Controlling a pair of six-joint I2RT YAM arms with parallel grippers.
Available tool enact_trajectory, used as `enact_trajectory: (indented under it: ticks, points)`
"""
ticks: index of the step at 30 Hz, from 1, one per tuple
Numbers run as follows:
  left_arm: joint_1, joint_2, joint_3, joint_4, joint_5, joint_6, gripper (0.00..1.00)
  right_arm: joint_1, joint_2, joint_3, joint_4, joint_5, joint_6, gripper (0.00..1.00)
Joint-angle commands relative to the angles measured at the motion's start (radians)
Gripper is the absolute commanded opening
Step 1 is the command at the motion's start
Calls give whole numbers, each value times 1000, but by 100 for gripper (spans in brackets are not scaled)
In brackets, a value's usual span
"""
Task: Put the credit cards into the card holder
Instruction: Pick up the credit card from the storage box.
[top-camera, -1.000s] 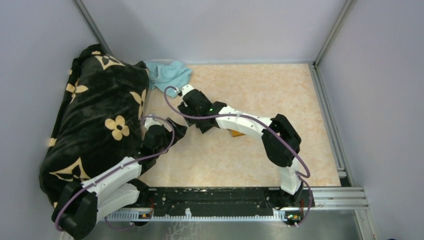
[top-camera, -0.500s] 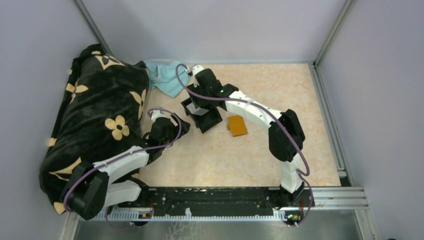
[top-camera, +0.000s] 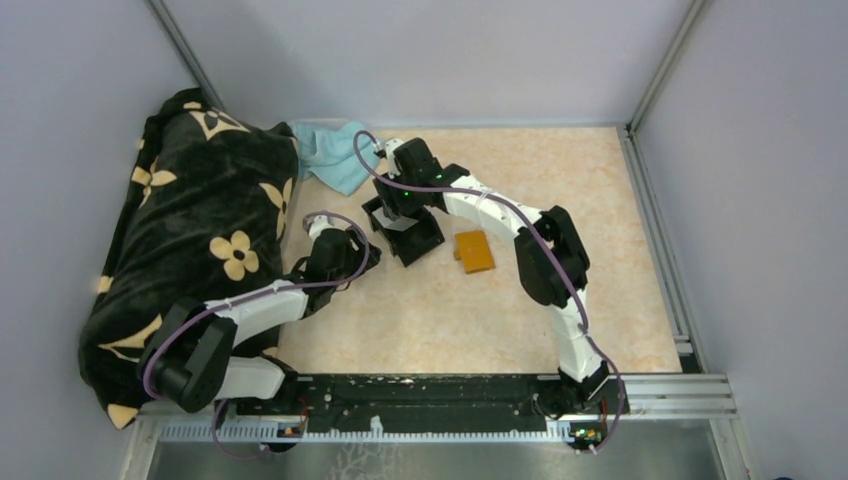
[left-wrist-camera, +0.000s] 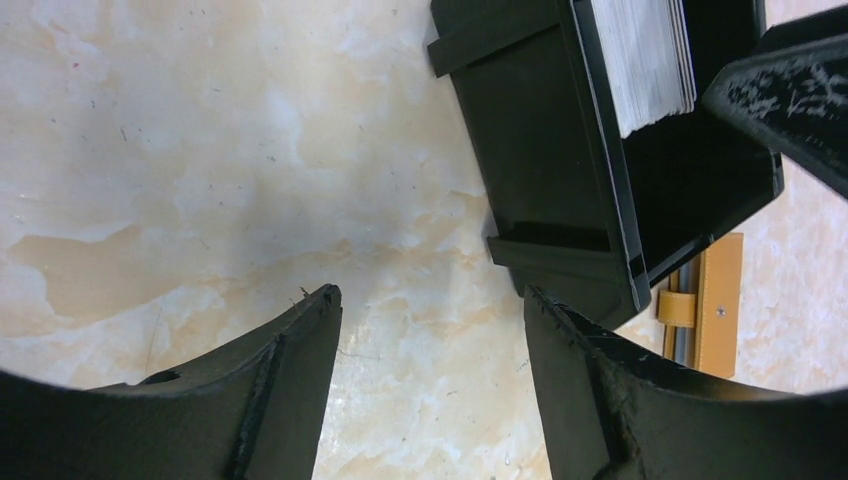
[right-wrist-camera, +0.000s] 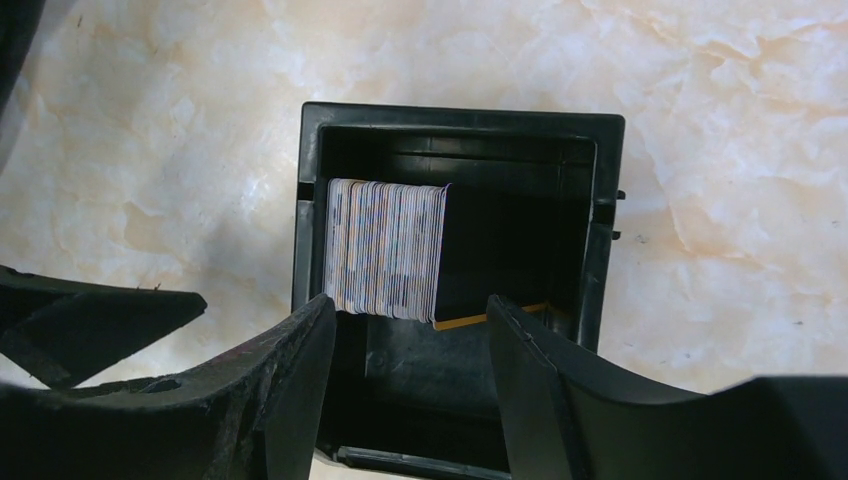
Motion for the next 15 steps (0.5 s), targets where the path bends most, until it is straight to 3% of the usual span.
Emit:
enact_trajectory:
  ticks: [1,15]
  points:
    - [16,31,37,20,-2,16,72,-10,16,62,23,-59,-3,58]
    - [52,139,77,59,62,15,58,-59,89,49,70,-170,60,57]
